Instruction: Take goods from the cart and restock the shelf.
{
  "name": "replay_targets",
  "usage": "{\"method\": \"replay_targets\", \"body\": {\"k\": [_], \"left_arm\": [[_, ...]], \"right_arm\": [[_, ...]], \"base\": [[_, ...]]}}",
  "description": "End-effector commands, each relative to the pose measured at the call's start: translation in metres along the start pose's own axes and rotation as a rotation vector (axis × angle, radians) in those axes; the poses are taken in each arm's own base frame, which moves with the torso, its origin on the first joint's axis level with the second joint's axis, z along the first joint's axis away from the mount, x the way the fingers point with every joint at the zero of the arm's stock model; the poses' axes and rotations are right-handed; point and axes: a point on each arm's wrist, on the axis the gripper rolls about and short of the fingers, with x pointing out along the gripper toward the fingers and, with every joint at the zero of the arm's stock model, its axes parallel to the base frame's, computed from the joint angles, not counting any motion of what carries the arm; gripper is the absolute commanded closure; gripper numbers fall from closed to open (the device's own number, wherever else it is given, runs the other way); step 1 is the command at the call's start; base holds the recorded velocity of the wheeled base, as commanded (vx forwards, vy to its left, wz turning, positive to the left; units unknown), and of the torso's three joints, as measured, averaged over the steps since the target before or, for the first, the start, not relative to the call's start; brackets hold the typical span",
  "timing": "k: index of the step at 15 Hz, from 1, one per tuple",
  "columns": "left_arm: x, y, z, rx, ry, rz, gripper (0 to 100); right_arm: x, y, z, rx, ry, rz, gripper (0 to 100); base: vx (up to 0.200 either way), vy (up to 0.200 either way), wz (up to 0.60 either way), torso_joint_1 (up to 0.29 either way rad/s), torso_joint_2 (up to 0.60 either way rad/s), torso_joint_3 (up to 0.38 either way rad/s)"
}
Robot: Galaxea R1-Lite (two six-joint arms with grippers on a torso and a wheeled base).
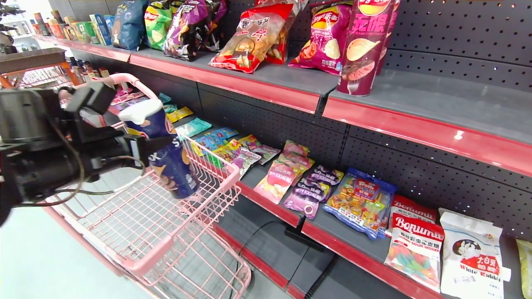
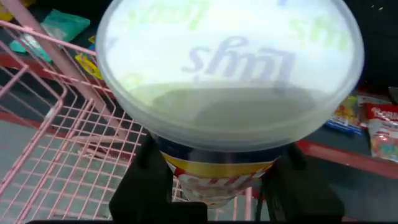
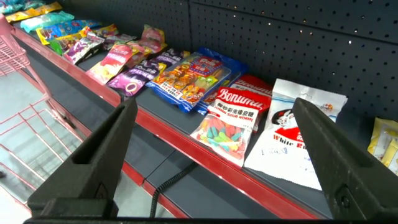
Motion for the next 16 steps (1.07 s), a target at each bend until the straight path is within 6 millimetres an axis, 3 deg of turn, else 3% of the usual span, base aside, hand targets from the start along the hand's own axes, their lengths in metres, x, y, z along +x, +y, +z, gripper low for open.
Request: {"method": "replay_targets", "body": {"k": [1,2,3,6,11,12,16], "left_arm": [[-0.132,-0.036,0.017,0.031,-0.147,0.019,100],[-0.162,-0.045,0.011,0.046,-0.197,0.027,100],[-0.178,-0.048,0.007,0.05,-0.223,0.052,100],[-0.212,-0.057,-0.004,0.06,-0.268,0.118,100],[-0.236,-0.062,-0.017,0.047,-0.3,0.291,100],[-0.241,-0.065,-0.026,0.069,-0.292,0.303,100],[-0.244,-0.066,-0.044,0.065,-0.28,0.325,100]], "right_arm": [[0.0,0.0,0.0,0.001,0.0,0.0,0],[0.0,0.0,0.0,0.0,0.002,0.0,0],[0.0,0.0,0.0,0.0,0.0,0.0,0],[0.0,0.0,0.0,0.001,0.0,0.0,0],[0.0,0.0,0.0,0.004,0.0,0.0,0],[0.0,0.0,0.0,0.004,0.0,0.0,0],[0.0,0.0,0.0,0.004,0.0,0.0,0]], "base": [[0.0,0.0,0.0,0.0,0.0,0.0],[0.0,0.0,0.0,0.0,0.0,0.0],[0.0,0.0,0.0,0.0,0.0,0.0],[0.0,0.0,0.0,0.059,-0.3,-0.219],[0.0,0.0,0.0,0.139,-0.48,-0.334],[0.0,0.0,0.0,0.173,-0.52,-0.344],[0.0,0.0,0.0,0.192,-0.54,-0.35]]}}
